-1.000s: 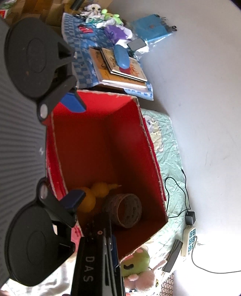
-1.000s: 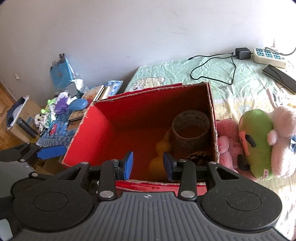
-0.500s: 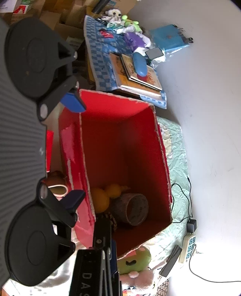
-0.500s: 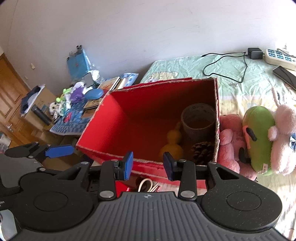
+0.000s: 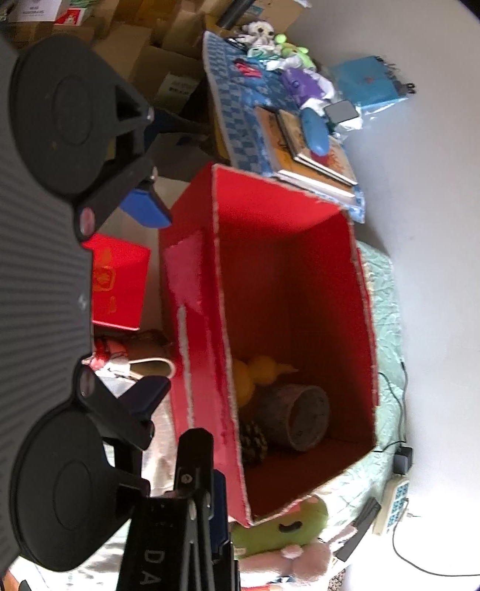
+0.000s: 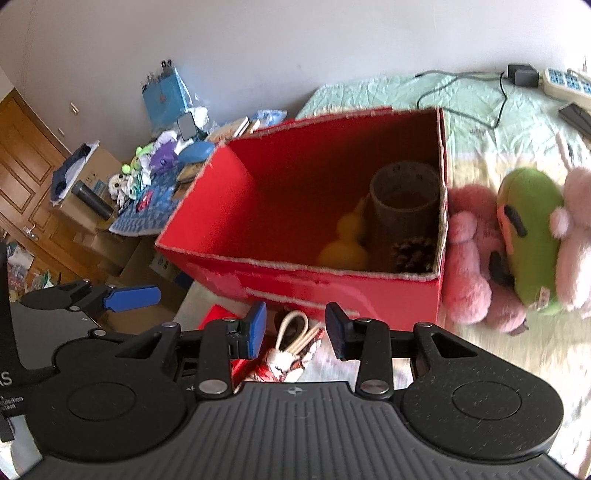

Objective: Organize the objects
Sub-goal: 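Withdraw the right gripper and move it to the white-and-red shoe, then close the right gripper on the heel of the white-and-red shoe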

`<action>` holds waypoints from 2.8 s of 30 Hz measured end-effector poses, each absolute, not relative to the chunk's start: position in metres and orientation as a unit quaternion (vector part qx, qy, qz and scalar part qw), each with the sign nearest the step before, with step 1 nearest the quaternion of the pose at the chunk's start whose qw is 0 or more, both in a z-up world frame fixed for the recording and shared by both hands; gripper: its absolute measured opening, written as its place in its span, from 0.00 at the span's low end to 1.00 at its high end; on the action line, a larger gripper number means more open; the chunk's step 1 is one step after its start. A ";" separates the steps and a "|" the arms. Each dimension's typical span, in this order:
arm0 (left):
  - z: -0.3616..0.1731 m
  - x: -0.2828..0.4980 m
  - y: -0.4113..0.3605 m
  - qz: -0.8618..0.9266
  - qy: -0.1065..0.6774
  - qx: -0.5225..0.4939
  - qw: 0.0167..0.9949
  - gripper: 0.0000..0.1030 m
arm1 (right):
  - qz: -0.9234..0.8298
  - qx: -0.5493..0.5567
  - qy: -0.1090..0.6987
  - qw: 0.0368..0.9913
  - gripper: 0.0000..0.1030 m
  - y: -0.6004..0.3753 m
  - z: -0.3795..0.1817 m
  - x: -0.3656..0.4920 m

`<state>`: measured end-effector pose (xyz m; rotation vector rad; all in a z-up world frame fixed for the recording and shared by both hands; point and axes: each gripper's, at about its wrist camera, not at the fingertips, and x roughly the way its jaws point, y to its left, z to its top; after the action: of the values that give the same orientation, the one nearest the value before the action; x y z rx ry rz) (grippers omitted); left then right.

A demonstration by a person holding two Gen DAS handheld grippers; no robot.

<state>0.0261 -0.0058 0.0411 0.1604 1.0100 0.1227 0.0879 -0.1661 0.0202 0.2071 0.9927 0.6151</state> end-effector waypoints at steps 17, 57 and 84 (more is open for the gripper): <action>-0.006 0.023 -0.003 0.048 0.542 0.079 0.835 0.83 | 0.257 0.156 0.555 0.775 0.38 -0.167 -0.022 0.091; -0.032 0.001 0.011 -0.113 0.527 0.047 0.841 0.70 | 0.269 0.199 0.607 0.721 0.39 -0.137 -0.055 0.107; -0.034 0.003 -0.011 -0.168 0.533 0.085 0.825 0.65 | 0.241 0.184 0.618 0.725 0.22 -0.166 -0.058 0.105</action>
<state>0.0028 -0.0110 -0.0341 0.1801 1.1338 -0.3581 0.1048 -0.1657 -0.0577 0.4062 1.3646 0.5324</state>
